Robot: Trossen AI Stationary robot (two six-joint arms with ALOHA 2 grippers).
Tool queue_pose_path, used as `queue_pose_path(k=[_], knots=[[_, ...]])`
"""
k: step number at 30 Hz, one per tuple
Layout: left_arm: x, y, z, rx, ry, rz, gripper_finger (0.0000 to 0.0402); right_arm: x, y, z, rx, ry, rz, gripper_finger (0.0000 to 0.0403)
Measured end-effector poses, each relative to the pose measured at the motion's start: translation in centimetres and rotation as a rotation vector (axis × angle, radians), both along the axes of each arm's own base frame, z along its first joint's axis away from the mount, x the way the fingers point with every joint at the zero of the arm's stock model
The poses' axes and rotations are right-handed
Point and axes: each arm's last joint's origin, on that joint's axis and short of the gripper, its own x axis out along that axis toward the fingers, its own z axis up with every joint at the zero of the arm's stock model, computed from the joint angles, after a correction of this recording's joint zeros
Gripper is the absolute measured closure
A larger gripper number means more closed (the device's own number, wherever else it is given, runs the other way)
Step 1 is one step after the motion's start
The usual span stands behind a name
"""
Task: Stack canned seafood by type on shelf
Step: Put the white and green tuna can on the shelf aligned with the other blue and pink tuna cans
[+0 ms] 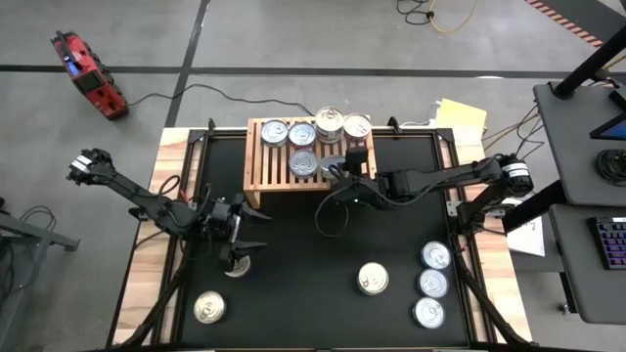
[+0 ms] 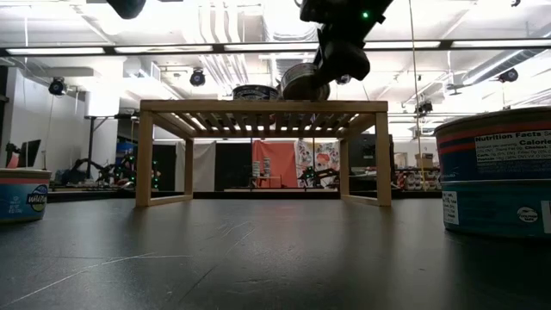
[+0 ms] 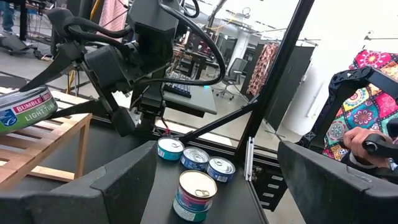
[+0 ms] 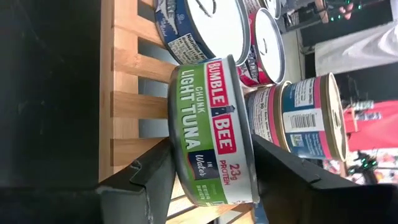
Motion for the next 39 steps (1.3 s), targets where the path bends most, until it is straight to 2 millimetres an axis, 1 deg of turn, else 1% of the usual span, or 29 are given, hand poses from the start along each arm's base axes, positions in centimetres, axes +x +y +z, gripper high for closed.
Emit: queue_pose_path(k=[8, 13, 16, 21, 29, 34, 39], knots=[[0.0, 0.0, 0.0, 0.000, 0.000, 0.000, 0.0086, 0.0, 0.0, 0.0, 0.035, -0.032, -0.022, 0.0167], [0.0, 0.0, 0.0, 0.000, 0.001, 0.000, 0.0086, 0.1, -0.1, -0.1, 0.085, -0.034, 0.005, 0.0138], [0.0, 0.0, -0.1, 0.005, 0.005, 0.000, 0.0086, 0.1, -0.4, -0.2, 0.121, -0.038, 0.014, 0.0123], [0.0, 0.0, -0.1, 0.015, 0.008, 0.001, 0.0086, 0.1, -1.5, -0.2, 0.121, -0.042, -0.017, 0.0103], [0.0, 0.0, -0.1, 0.018, 0.011, 0.001, 0.0086, 0.0, -3.1, -0.2, 0.189, -0.053, -0.017, 0.0082], [0.0, 0.0, -0.1, 0.029, 0.011, 0.001, 0.0086, 0.2, -3.6, -0.1, 0.201, -0.087, -0.028, 0.0076], [0.0, 0.0, -0.2, 0.030, 0.012, 0.001, 0.0086, 0.3, -3.5, 0.0, 0.222, -0.098, 0.002, 0.0080]])
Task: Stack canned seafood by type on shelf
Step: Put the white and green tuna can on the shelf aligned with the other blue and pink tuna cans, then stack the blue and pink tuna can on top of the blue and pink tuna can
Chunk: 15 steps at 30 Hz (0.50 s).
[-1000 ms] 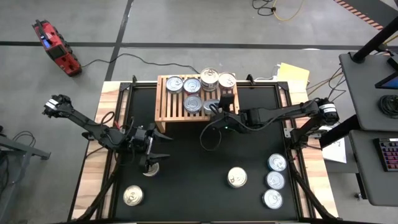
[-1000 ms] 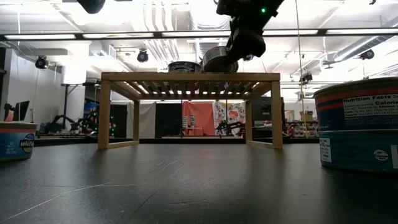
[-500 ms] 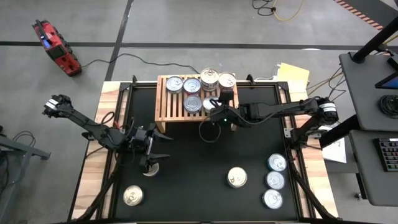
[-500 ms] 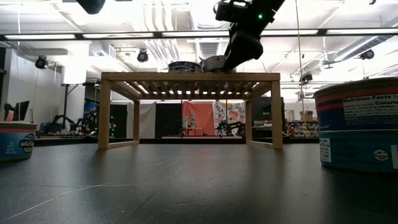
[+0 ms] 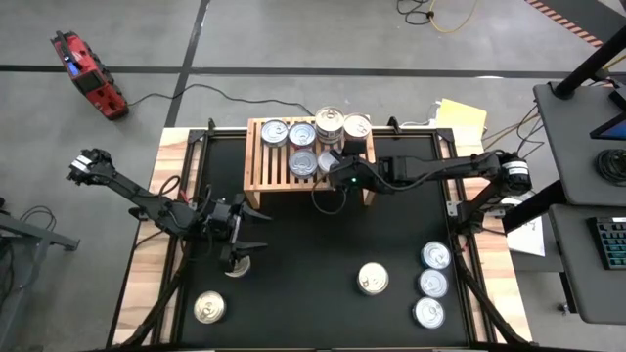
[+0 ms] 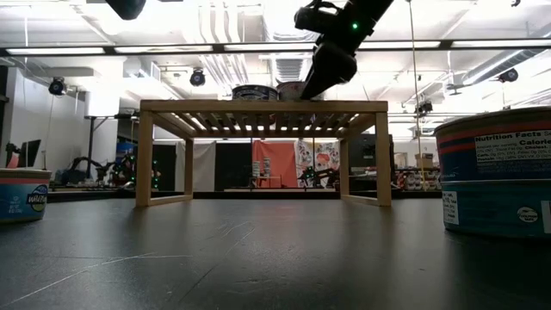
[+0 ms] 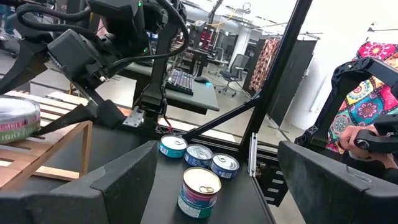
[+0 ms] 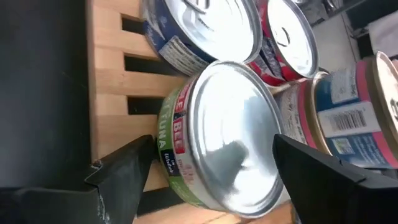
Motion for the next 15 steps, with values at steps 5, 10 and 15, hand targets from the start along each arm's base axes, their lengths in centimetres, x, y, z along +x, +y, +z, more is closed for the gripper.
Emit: queue_pose_path(k=[5, 10, 15], knots=[[0.0, 0.0, 0.0, 0.001, 0.002, 0.000, 0.0086, 0.0, 0.1, 0.0, 0.005, 0.001, 0.000, 0.0088], [0.0, 0.0, -0.1, 0.006, 0.013, 0.000, 0.0086, -0.4, 0.7, 0.1, 0.020, 0.028, -0.001, 0.0090], [0.0, 0.0, -0.6, 0.005, 0.052, -0.001, 0.0086, -1.3, 2.6, 1.9, 0.082, 0.011, -0.009, 0.0085]])
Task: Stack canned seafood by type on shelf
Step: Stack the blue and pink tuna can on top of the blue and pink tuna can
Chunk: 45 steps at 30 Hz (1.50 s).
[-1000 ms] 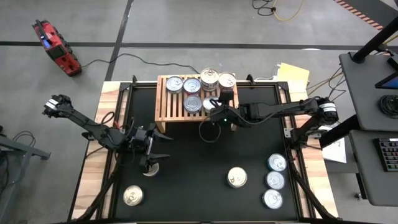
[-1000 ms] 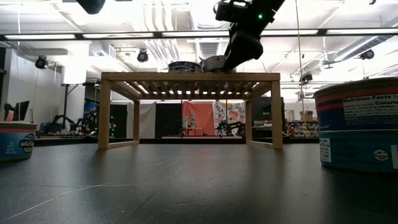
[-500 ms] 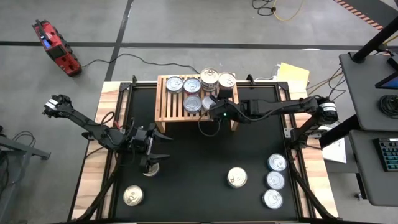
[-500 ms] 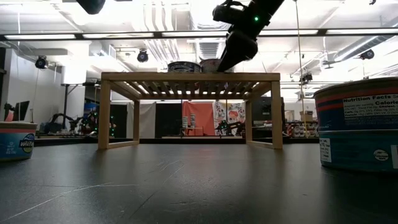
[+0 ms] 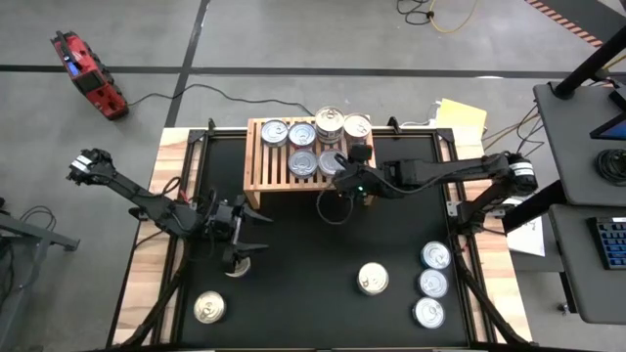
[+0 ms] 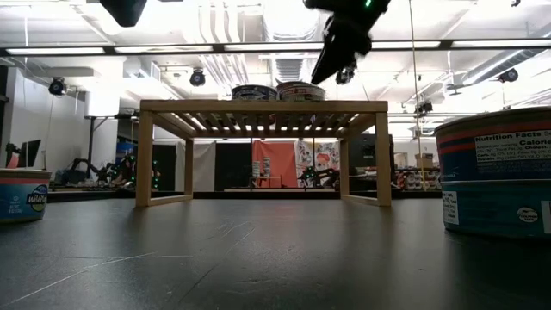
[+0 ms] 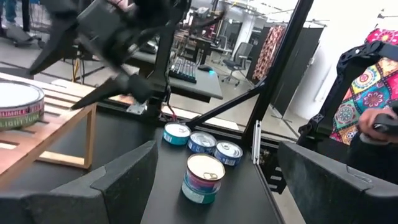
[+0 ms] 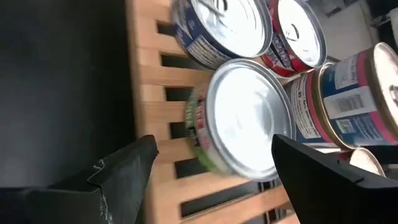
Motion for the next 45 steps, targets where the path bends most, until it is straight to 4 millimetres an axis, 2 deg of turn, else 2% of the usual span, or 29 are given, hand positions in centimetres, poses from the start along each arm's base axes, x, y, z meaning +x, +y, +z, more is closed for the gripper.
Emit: queue_pose_path(k=[8, 16, 21, 28, 32, 37, 45], knots=[[1.2, -0.7, -1.4, 0.063, 0.061, -0.001, 0.0086, -2.8, 5.0, 1.8, 0.208, -0.070, 0.133, 0.0108], [2.7, -1.5, -2.6, 0.136, 0.059, -0.005, 0.0086, -5.9, 10.2, 1.9, 0.437, -0.105, 0.212, 0.0153], [3.1, -1.7, -3.1, 0.157, 0.073, -0.007, 0.0086, -7.2, 13.4, 0.7, 0.527, -0.079, 0.213, 0.0185], [3.7, -2.1, -4.0, 0.172, 0.105, -0.009, 0.0086, -8.1, 16.6, -0.8, 0.600, -0.036, 0.181, 0.0230], [4.3, -2.4, -4.7, 0.166, 0.111, -0.010, 0.0086, -8.3, 17.8, -1.6, 0.621, -0.014, 0.172, 0.0260], [4.8, -2.9, -5.4, 0.165, 0.113, -0.022, 0.0086, -8.7, 19.3, -2.9, 0.558, -0.015, 0.168, 0.0302], [4.6, -2.9, -4.8, 0.129, 0.091, -0.025, 0.0086, -9.1, 21.3, -5.5, 0.492, -0.095, 0.332, 0.0373]])
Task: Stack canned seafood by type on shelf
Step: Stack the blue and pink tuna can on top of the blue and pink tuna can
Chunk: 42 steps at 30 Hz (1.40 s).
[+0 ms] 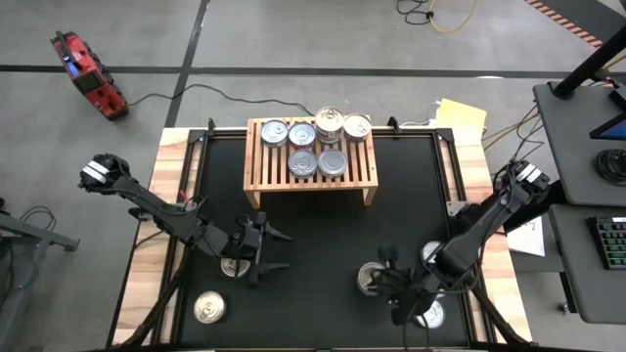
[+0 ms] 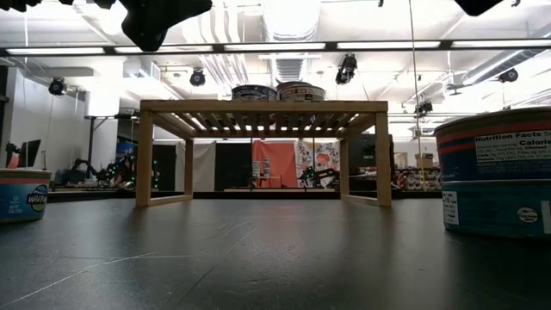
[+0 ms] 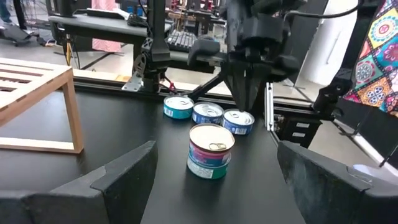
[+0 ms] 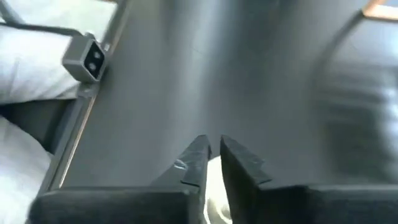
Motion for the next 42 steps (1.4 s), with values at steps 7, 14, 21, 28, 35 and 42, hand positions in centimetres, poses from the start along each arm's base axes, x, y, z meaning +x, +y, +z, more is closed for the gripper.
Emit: queue_pose_path(k=[7, 14, 21, 28, 35, 42], knots=[[0.3, -0.1, -0.5, 0.010, 0.016, 0.006, 0.0086, -0.2, 0.2, -2.6, -0.036, -0.160, 0.027, 0.0391], [0.8, -0.5, -1.1, 0.007, 0.011, 0.008, 0.0086, -0.7, -0.5, -4.8, -0.035, -0.212, -0.027, 0.0390], [1.1, -0.6, -1.6, 0.007, 0.018, 0.009, 0.0086, -1.1, -0.9, -5.6, 0.043, -0.139, -0.137, 0.0390], [1.4, -0.8, -1.7, 0.006, -0.004, 0.008, 0.0086, -1.5, -1.2, -6.0, 0.069, -0.081, -0.202, 0.0390], [1.7, -0.9, -2.2, 0.001, 0.001, 0.008, 0.0086, -1.5, -1.2, -6.0, 0.060, -0.080, -0.195, 0.0390], [1.8, -1.0, -2.3, -0.001, -0.003, 0.009, 0.0086, -1.5, -1.2, -6.1, 0.057, -0.079, -0.194, 0.0390]])
